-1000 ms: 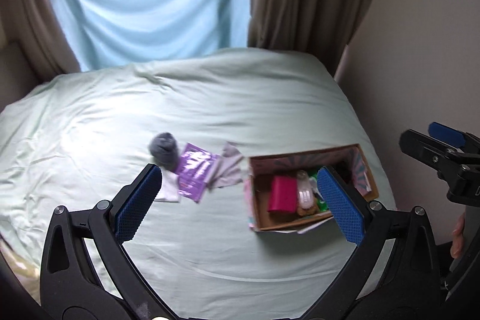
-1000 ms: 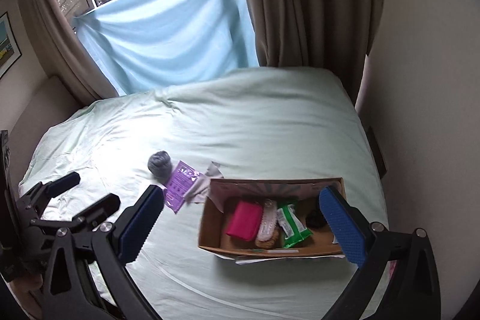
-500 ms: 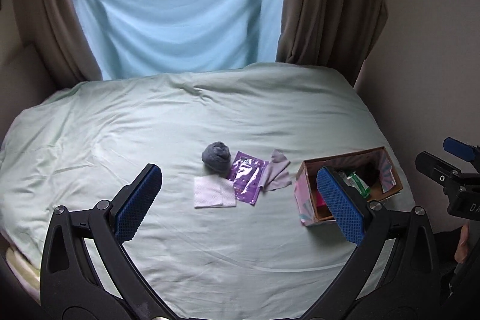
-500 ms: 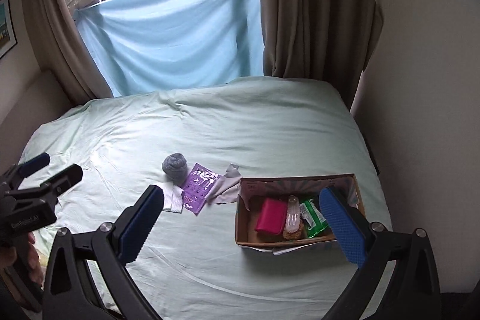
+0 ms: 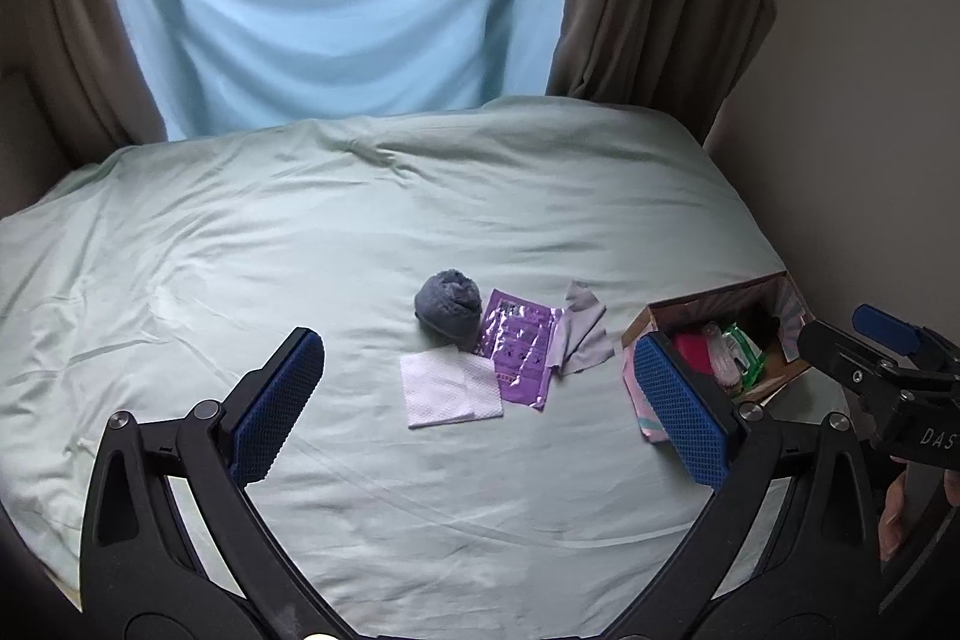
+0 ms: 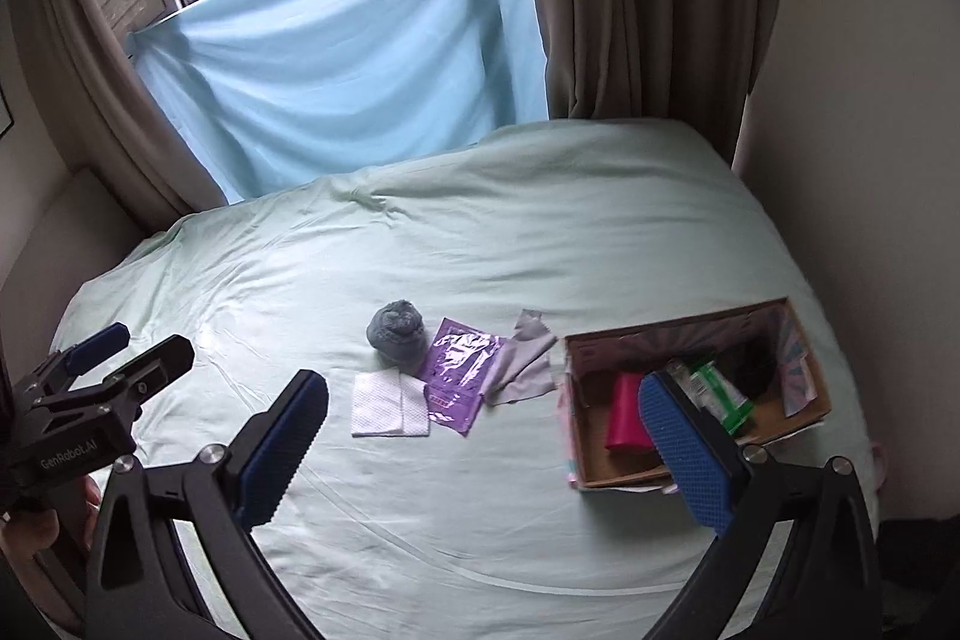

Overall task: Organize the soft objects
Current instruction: 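Grasp the grey fuzzy hat with the left tool while the right tool grasps the grey cloth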

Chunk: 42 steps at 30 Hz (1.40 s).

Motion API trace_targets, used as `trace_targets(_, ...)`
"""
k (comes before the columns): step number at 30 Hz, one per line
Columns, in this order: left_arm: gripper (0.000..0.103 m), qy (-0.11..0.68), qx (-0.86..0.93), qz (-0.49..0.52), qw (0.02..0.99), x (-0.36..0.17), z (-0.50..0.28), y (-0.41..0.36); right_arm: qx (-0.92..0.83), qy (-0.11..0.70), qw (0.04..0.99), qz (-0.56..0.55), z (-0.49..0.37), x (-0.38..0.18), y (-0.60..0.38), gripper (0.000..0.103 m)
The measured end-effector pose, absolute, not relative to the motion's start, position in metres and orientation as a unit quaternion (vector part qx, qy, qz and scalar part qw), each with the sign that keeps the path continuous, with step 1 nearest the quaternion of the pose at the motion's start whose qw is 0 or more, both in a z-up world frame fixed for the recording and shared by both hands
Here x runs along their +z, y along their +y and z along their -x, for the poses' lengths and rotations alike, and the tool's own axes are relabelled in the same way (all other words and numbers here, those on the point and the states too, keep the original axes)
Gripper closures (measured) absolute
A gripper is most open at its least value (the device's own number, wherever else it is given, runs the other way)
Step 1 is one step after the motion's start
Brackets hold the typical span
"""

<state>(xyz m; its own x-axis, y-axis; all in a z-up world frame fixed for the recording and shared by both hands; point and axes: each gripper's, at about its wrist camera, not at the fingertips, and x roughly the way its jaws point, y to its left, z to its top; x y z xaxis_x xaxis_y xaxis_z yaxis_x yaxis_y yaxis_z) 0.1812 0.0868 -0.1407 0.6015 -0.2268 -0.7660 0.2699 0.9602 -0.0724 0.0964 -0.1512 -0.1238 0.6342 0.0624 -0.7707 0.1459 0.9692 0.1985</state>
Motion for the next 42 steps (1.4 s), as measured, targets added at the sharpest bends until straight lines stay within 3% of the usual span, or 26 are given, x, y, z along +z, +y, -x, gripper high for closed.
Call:
trace_targets(16, 0.002, 0.484, -0.176, -0.041, 0.856, -0.317, -0.300, 0.094, -0.126, 0.450, 0.855, -0.225, -0.181, -0.295, -0.119, 0.000)
trace_targets(30, 0.002, 0.508, -0.199, -0.078, 0.834, -0.445, -0.380, 0.054, -0.206, 0.463, 0.823, -0.257, -0.242, -0.427, -0.152, 0.021)
trace_targets(32, 0.002, 0.510, -0.198, -0.082, 0.833, -0.456, -0.387, 0.050, -0.210, 0.468, 0.821, -0.251, -0.248, -0.441, -0.152, 0.030)
trace_targets(34, 0.006, 0.515, -0.196, -0.085, 0.830, -0.469, -0.394, 0.047, -0.213, 0.473, 0.819, -0.244, -0.252, -0.452, -0.152, 0.036)
trace_targets(36, 0.017, 0.523, -0.196, -0.087, 0.824, -0.480, -0.400, 0.044, -0.217, 0.472, 0.822, -0.232, -0.254, -0.457, -0.152, 0.038)
trace_targets(39, 0.021, 0.530, -0.198, -0.084, 0.820, -0.492, -0.405, 0.042, -0.216, 0.467, 0.834, -0.197, -0.256, -0.457, -0.146, 0.040)
trace_targets(42, 0.028, 0.530, -0.195, -0.085, 0.821, -0.498, -0.407, 0.041, -0.213, 0.462, 0.841, -0.184, -0.256, -0.457, -0.146, 0.054)
